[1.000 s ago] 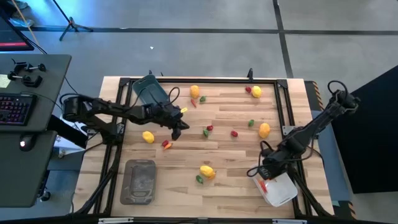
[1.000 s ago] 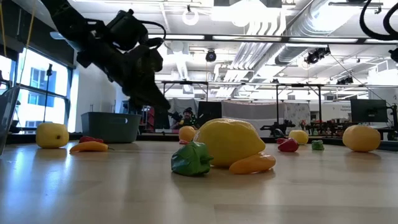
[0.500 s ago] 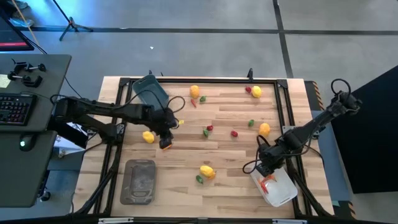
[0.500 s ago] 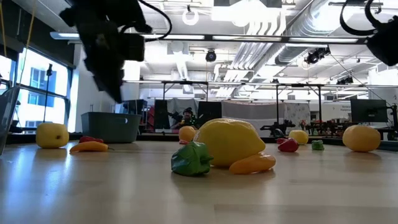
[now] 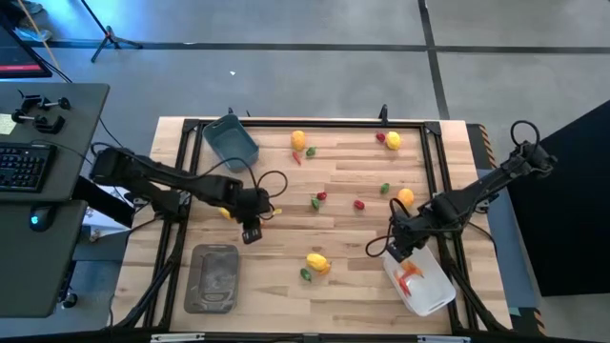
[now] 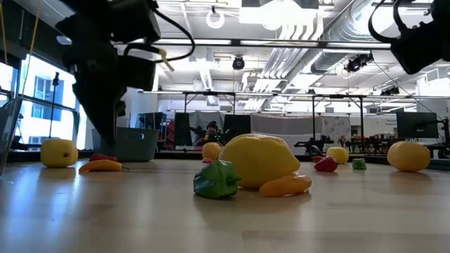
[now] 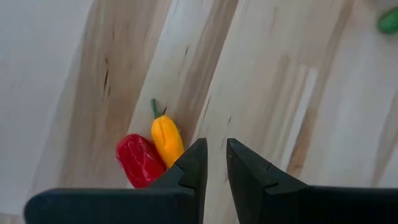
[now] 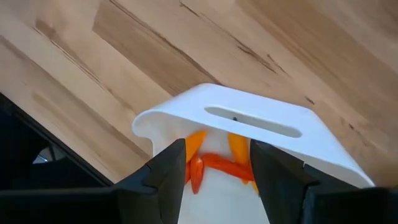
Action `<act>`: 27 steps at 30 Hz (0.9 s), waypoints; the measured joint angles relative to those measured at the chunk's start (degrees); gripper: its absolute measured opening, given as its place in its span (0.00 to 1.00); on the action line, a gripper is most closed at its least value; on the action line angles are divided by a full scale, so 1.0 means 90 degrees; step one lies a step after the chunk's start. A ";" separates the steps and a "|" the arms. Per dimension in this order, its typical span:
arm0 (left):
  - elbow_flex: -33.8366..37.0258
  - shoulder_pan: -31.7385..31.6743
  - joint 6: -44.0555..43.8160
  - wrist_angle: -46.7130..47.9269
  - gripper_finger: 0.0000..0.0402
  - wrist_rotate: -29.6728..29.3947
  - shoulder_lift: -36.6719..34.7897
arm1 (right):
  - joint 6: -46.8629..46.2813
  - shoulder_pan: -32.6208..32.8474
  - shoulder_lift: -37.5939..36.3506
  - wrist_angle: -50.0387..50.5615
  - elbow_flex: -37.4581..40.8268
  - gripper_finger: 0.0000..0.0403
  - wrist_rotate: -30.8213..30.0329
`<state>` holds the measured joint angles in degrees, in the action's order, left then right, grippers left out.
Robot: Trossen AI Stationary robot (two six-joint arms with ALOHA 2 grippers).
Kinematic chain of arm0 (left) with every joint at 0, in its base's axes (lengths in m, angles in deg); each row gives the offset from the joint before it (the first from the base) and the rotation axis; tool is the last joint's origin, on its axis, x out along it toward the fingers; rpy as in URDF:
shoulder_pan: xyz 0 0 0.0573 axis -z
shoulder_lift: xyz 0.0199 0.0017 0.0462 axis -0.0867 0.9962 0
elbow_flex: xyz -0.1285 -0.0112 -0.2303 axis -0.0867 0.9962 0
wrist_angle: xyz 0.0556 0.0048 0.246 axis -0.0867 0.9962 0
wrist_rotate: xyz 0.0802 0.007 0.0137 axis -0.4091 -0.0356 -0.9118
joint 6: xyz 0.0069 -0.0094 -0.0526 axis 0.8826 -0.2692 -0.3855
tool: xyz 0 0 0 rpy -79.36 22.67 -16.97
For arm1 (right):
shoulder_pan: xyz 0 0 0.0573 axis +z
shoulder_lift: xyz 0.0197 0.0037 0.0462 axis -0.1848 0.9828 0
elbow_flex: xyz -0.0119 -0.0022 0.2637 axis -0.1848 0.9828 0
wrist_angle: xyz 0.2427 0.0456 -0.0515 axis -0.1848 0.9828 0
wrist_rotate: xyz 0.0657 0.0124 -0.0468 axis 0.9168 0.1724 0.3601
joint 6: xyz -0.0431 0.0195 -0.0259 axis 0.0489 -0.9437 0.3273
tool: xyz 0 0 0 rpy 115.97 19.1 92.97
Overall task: Sort produce into baskets
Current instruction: Put the light orange chili pepper into the white bin
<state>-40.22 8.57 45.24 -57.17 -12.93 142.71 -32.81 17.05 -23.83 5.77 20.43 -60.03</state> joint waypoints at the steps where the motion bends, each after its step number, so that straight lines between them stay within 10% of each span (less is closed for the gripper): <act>1: 0.0000 0.0000 0.0002 -0.0069 0.11 -0.0009 0.0058 | 0.0048 -0.0024 0.0002 0.0000 0.0000 0.42 -0.0019; 27: -0.0002 -0.0029 0.0546 -0.0249 0.16 -0.0859 0.0867 | 0.0359 -0.0164 0.0005 0.0095 -0.0005 0.42 -0.0393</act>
<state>-40.24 8.31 50.15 -59.41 -20.66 150.52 -29.58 15.57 -23.79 6.62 20.39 -63.57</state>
